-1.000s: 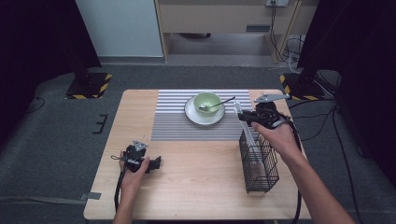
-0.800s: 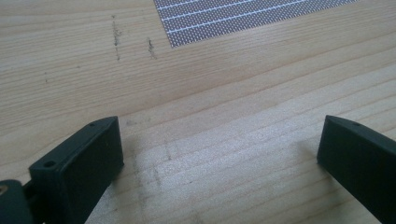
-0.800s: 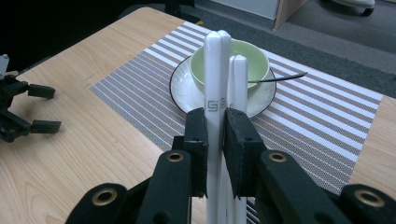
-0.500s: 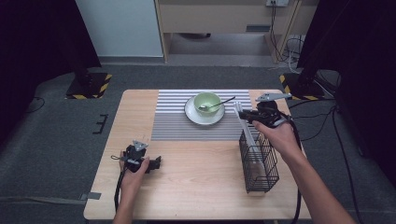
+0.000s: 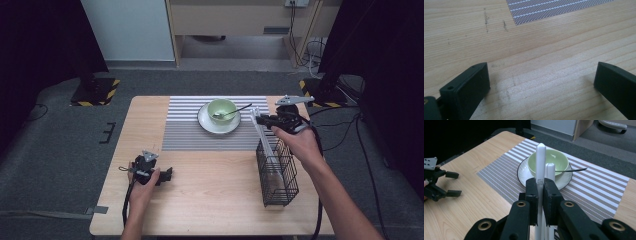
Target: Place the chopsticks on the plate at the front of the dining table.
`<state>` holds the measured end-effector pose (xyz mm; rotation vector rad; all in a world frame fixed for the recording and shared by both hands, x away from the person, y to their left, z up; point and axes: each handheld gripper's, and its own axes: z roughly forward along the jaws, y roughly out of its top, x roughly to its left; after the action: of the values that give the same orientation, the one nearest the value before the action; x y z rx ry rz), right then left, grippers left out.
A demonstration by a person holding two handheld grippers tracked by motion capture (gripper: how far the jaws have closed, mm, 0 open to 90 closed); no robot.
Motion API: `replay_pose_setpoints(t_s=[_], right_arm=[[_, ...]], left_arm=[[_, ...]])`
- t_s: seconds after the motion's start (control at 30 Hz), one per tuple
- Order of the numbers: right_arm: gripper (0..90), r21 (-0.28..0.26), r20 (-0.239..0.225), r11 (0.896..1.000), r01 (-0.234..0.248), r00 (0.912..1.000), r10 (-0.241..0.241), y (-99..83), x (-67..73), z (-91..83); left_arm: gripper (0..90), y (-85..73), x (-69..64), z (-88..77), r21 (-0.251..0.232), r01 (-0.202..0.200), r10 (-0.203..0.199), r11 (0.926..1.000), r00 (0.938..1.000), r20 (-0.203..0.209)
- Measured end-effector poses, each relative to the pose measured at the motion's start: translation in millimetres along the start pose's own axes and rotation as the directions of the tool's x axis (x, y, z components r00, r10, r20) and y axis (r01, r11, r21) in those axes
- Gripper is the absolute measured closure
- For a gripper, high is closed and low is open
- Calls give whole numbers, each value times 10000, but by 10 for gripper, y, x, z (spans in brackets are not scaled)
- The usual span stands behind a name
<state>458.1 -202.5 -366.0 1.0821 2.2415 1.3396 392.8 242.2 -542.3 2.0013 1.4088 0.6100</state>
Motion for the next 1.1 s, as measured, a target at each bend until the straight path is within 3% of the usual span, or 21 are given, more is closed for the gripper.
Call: replay_pose_setpoints(t_s=[0.5,1.1], right_arm=[[838,-150,-23,9998,142,9999,-142,205,7,-70],[839,-509,-407,9987,2,9992,-23,349,-9,-250]], left_arm=[[0,0,0,0,1,-1,1,10000,10000,0],[0,0,0,0,0,-1,1,10000,10000,-1]])
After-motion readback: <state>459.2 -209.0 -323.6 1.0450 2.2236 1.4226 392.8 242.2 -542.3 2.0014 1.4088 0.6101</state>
